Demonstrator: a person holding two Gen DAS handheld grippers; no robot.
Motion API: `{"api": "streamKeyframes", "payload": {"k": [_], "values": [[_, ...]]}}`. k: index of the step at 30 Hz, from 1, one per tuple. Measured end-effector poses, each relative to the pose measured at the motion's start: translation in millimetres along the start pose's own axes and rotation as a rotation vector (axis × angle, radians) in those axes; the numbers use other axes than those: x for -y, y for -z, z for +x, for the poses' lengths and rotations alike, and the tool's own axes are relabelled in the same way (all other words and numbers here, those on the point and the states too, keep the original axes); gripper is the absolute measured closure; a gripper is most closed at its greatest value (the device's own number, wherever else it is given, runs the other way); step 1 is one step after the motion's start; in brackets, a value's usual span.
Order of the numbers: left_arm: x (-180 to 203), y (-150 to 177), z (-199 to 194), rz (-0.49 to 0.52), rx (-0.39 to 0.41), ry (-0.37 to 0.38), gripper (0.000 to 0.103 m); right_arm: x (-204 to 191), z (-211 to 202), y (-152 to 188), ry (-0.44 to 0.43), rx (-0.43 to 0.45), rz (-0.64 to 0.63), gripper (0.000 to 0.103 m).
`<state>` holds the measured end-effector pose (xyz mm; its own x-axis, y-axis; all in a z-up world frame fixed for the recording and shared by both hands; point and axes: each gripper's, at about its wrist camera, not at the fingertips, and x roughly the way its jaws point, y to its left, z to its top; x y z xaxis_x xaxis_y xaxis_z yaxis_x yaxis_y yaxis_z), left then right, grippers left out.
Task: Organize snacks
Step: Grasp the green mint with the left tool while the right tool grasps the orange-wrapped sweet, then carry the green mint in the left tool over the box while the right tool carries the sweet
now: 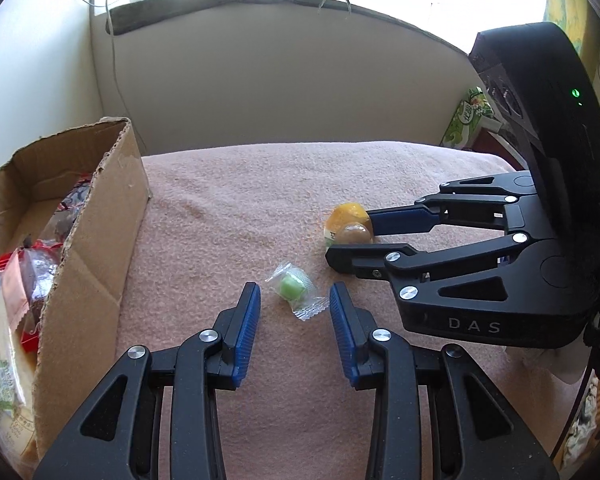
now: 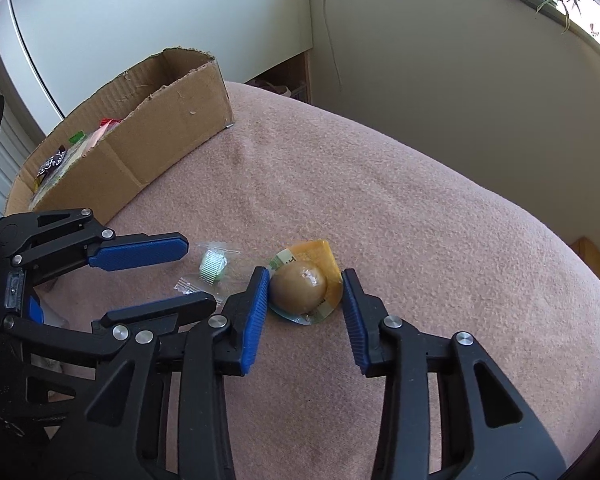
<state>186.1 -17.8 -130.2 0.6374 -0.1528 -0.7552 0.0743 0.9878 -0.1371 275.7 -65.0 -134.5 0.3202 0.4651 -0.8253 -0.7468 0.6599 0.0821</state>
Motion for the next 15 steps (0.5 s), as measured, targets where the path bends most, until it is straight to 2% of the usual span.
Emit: {"api": "streamKeyframes", "payload": {"k": [6,8,13,15], "values": [[4.2,-8.8,10.1,0.004,-0.014,-0.001,0.069,5.1,-3.3,3.3,0.024,0.007,0.002,0.065],[4.7,-9.6,12.8,0.008,-0.015,-0.001,0.072,6.6,-3.6,3.5,0.024,0.010,0.005,0.065],[1.6,-16.6,17.4,-0.003,-0.013,0.017,0.087,5.6,-3.5,3.3,0.030,0.016,0.009,0.065],[0.9,-16.5,16.9,-0.007,-0.011,0.023,0.087,6.6,-4.7,4.2,0.032,0.017,0.014,0.065]]}}
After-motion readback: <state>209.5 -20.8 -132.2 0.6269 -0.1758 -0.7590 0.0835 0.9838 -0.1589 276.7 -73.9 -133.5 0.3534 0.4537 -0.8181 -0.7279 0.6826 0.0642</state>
